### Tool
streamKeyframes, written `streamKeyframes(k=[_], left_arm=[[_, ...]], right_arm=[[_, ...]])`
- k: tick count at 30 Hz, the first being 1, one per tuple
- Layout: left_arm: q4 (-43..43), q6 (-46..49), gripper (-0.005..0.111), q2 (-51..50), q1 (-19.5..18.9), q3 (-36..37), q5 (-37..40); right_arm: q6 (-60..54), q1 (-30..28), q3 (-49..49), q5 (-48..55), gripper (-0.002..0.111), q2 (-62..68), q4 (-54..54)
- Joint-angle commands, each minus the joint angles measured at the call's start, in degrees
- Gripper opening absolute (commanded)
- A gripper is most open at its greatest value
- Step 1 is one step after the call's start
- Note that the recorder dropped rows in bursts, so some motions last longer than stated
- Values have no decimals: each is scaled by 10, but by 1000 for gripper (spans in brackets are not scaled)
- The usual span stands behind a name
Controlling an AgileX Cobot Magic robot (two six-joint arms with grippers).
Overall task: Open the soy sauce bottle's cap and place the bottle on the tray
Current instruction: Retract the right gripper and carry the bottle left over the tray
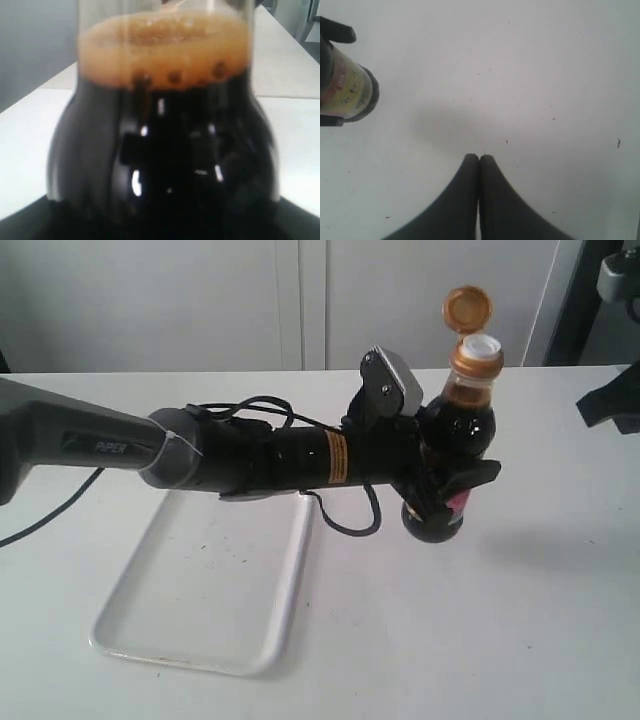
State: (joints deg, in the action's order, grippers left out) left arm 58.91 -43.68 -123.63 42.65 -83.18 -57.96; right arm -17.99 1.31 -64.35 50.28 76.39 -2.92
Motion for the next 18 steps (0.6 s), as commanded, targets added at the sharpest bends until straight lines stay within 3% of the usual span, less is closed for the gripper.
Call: streamKeyframes(k=[1, 10, 18], left_arm=[[-15, -14, 0, 45, 0, -5, -56], [-12, -15, 0, 86, -9, 15, -77], [-19, -9, 0, 116, -54, 79, -120]], right_arm=[[3, -3, 23, -35, 0, -2, 2], [6, -3, 80, -102, 0, -2, -4], [6, -3, 99, -141, 0, 3, -13]])
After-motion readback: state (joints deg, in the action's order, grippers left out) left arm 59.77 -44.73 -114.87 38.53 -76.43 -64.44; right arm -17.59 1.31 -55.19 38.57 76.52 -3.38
